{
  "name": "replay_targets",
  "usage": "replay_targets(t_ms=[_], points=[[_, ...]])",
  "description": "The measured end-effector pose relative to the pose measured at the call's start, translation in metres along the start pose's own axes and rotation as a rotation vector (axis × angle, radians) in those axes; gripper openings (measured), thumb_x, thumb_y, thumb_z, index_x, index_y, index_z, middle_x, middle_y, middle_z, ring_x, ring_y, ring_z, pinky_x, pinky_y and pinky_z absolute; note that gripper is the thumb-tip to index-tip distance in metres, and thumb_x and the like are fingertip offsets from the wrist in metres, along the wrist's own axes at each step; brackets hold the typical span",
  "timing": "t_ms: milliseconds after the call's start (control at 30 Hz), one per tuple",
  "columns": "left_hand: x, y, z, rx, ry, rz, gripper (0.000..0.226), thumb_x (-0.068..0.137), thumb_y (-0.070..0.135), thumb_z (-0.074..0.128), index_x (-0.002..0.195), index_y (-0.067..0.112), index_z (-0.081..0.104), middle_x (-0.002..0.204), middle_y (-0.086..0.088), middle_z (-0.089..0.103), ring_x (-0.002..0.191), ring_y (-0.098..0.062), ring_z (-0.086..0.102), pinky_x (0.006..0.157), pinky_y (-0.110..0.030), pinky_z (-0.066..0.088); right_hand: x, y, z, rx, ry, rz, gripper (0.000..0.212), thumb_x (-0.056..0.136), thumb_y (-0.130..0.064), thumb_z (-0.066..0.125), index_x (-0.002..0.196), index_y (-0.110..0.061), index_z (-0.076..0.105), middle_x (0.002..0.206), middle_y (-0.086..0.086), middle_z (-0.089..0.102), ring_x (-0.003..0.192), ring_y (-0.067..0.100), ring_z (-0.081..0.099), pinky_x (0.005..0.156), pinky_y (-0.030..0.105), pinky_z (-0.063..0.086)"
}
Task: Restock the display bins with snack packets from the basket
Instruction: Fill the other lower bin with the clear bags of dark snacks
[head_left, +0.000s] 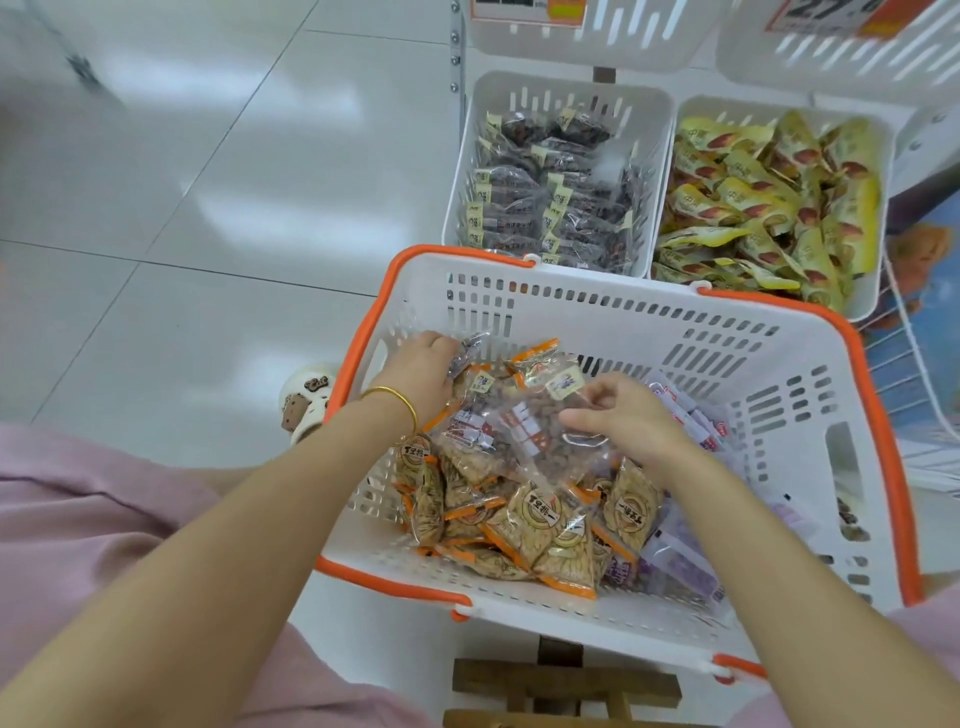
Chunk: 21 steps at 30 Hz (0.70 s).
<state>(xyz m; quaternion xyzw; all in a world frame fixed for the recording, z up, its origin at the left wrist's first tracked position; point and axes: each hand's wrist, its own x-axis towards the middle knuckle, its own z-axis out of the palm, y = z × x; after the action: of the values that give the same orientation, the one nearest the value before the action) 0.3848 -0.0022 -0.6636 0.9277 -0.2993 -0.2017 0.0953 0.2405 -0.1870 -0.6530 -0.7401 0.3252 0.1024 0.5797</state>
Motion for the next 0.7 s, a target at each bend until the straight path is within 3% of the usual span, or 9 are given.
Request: replay_targets(t_ms=[100,233,367,467,533,600,700], points=[[0.007,0.007,0.005,0.071,0.006,-0.057,0.04,0.095,0.02,0.046,0.132,0.006,0.042,0.134,-0.013,0.042,0.123,-0.031,0.04,0.1,-0.04,0.038,0.006,0.004,-0.01,0.058,0.061,0.027,0.033,0.085,-0.011,0.069,0.115,-0.005,0.055,0.104,0.005,0.065,0.072,0.005,0.062,0.051,0.016,0.045],[0.023,0.011,0.015,0.195,-0.015,-0.112,0.042,0.096,0.039,0.044,0.125,0.007,0.045,0.126,-0.013,0.048,0.12,-0.03,0.042,0.092,-0.039,0.041,0.013,0.011,-0.013,0.066,0.064,0.027,0.044,0.086,-0.016,0.068,0.125,-0.002,0.053,0.119,0.008,0.062,0.09,0.011,0.061,0.07,0.02,0.043],[0.032,0.013,0.019,0.18,-0.027,-0.167,0.03,0.094,0.032,0.051,0.112,0.008,0.046,0.107,-0.013,0.06,0.096,-0.03,0.056,0.069,-0.037,0.046,0.013,0.013,-0.015,0.132,0.055,0.04,0.044,0.086,-0.017,0.067,0.125,-0.002,0.055,0.122,0.008,0.061,0.098,0.016,0.06,0.075,0.022,0.045],[0.03,0.017,0.014,0.233,0.057,-0.159,0.015,0.094,0.013,0.048,0.109,0.01,0.049,0.097,-0.011,0.064,0.084,-0.03,0.06,0.061,-0.034,0.043,0.008,0.013,-0.02,0.198,0.049,0.042,0.021,0.087,-0.017,0.066,0.107,-0.01,0.065,0.109,0.002,0.067,0.1,0.016,0.061,0.084,0.028,0.044],[0.027,0.019,0.006,0.216,0.157,-0.13,0.024,0.093,0.006,0.044,0.114,0.013,0.053,0.095,-0.01,0.067,0.083,-0.03,0.063,0.064,-0.034,0.046,0.003,0.01,-0.025,0.279,0.029,0.047,0.005,0.088,-0.013,0.065,0.092,-0.016,0.066,0.093,-0.002,0.069,0.087,0.011,0.063,0.074,0.026,0.047],[0.021,0.024,-0.004,0.101,0.259,-0.071,0.032,0.093,0.007,0.042,0.12,0.018,0.054,0.101,-0.009,0.069,0.087,-0.03,0.064,0.075,-0.036,0.05,-0.003,0.007,-0.03,0.383,0.0,0.062,0.004,0.086,-0.011,0.066,0.089,-0.014,0.066,0.085,0.001,0.07,0.075,0.012,0.064,0.067,0.031,0.054],[0.003,0.035,-0.024,-0.291,0.316,0.004,0.031,0.091,0.004,0.046,0.116,0.016,0.062,0.107,-0.004,0.069,0.098,-0.023,0.063,0.088,-0.038,0.051,-0.012,0.001,-0.04,0.541,-0.037,0.049,0.008,0.08,-0.013,0.068,0.087,-0.009,0.065,0.076,0.006,0.069,0.064,0.016,0.065,0.06,0.031,0.055]])
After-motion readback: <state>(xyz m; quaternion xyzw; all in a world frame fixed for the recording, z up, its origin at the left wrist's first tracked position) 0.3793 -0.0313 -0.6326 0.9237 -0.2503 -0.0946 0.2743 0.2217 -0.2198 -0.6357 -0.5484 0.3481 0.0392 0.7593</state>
